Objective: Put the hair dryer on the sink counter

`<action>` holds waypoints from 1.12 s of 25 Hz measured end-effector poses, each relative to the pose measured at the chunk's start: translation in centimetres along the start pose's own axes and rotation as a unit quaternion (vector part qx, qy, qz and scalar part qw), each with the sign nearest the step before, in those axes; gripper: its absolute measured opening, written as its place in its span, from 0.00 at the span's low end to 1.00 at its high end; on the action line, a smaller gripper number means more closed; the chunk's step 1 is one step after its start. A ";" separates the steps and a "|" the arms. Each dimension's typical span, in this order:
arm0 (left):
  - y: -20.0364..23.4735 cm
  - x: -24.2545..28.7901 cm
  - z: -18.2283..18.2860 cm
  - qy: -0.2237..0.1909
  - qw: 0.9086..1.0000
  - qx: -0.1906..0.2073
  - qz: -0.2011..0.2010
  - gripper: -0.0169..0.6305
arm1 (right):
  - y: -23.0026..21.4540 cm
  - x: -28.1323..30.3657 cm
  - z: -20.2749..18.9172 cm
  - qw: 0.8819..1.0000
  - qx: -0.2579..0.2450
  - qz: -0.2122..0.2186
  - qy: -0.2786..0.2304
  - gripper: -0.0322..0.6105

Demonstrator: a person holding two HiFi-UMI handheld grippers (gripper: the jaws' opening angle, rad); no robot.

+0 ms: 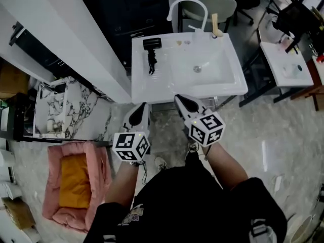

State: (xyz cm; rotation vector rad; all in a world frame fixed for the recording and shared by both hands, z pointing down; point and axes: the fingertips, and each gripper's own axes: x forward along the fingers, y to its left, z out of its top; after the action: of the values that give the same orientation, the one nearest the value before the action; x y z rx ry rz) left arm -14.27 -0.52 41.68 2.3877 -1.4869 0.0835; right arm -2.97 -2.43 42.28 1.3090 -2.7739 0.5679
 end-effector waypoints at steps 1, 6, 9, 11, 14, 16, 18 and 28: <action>0.2 -0.8 -0.1 0.000 1.000 -0.002 -0.008 0.03 | 0.8 -0.2 -0.4 1.000 0.000 -0.008 0.000 0.05; 1.5 -4.2 -0.9 0.003 0.999 -0.002 -0.042 0.03 | 4.2 -0.6 -2.8 0.999 0.002 -0.036 -0.002 0.05; 2.1 -5.7 -1.2 0.005 0.999 -0.005 -0.054 0.03 | 5.9 -0.9 -3.5 0.999 -0.001 -0.046 -0.001 0.05; 2.3 -6.5 -1.3 0.006 0.998 -0.009 -0.059 0.03 | 6.9 -1.1 -3.6 0.999 -0.005 -0.051 0.002 0.05; 2.6 -7.5 -1.5 0.009 0.998 -0.013 -0.067 0.03 | 8.2 -1.2 -3.6 0.998 -0.011 -0.054 0.003 0.05; 2.9 -7.8 -1.4 0.007 0.997 -0.014 -0.071 0.03 | 8.7 -1.0 -3.5 0.998 -0.015 -0.056 0.003 0.05; 3.1 -8.0 -1.4 0.003 0.997 -0.016 -0.072 0.03 | 9.0 -0.8 -3.4 0.998 -0.018 -0.055 0.004 0.05; 3.6 -7.9 -1.0 -0.001 0.997 -0.021 -0.072 0.03 | 9.3 -0.6 -3.5 0.998 -0.014 -0.057 0.005 0.05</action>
State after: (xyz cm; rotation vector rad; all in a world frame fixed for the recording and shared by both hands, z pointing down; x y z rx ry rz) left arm -20.95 5.18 41.75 2.4542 -1.2992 0.0161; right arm -10.02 4.61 42.49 1.4430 -2.6679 0.5248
